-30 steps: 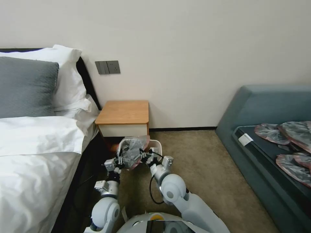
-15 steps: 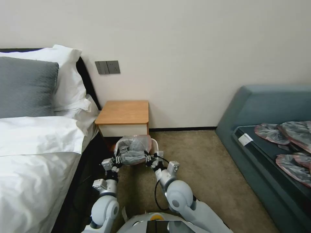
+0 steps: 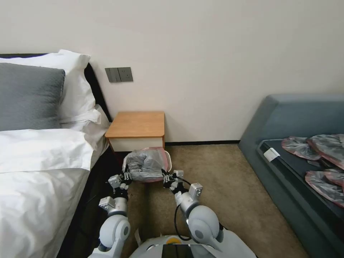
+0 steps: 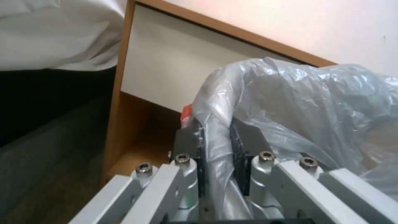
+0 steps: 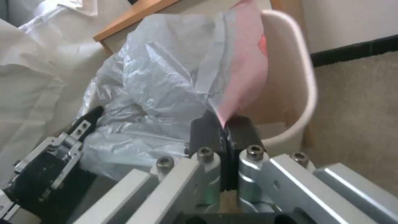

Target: Pick up the garbage bag from the table and place it over the trash can.

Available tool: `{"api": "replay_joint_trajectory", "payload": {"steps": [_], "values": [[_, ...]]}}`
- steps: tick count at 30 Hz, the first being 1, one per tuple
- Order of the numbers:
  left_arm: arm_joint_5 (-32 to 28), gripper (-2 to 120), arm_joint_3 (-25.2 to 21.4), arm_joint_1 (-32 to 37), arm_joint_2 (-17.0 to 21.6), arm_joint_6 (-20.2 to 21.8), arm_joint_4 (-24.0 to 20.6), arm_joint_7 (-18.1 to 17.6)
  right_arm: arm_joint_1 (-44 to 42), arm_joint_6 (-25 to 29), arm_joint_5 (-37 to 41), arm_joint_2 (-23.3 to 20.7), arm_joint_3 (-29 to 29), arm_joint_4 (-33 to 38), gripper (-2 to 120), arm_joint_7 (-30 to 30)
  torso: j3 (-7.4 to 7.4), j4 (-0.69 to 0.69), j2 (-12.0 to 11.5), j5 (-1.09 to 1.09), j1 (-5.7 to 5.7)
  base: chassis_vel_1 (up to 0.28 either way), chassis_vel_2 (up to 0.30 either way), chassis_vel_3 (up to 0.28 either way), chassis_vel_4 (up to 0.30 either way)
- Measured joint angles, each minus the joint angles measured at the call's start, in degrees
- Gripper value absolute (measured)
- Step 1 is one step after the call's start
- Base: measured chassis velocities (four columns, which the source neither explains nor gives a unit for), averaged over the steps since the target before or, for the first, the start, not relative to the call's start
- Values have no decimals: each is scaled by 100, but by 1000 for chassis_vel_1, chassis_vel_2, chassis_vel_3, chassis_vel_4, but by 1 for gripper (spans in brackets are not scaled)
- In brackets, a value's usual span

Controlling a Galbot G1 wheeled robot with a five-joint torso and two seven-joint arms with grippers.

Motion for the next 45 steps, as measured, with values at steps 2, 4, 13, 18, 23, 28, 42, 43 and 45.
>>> {"api": "replay_joint_trajectory", "payload": {"steps": [2,4,13,18,23,28,42,43,45], "values": [[-26,11,-1,-2,-3,0,9,-4,-29,25,-25,-33,32,3,0,-5,0,0,0,0,0,0,0,0,0],[-59,11,-2,-6,-5,2,19,-6,-94,58,-66,-76,80,18,0,-19,0,0,0,0,0,0,0,0,0],[-436,11,0,-50,-4,140,-28,-122,-482,182,-319,-199,326,56,0,-134,0,0,0,0,0,0,0,0,0],[-715,11,6,-6,20,273,-175,-173,-570,246,-414,-232,433,-15,0,-197,0,0,0,1,0,0,0,0,0],[-934,11,29,53,44,367,-318,-203,-611,321,-573,-247,532,-152,0,-271,0,0,0,0,0,0,0,0,0],[-1023,11,65,85,49,411,-380,-232,-630,361,-739,-244,546,-278,0,-314,0,0,0,0,0,0,0,0,0],[-1052,11,52,60,57,436,-358,-271,-912,516,-2368,-366,458,-455,40,-788,0,0,0,0,0,0,0,0,0],[-1047,11,53,53,53,436,-342,-269,-956,513,-2513,-370,467,-422,43,-792,0,0,0,0,0,0,0,0,0],[-1042,11,54,47,51,436,-334,-268,-1008,516,-2701,-375,490,-393,48,-799,0,0,0,0,0,0,0,0,0]]}}
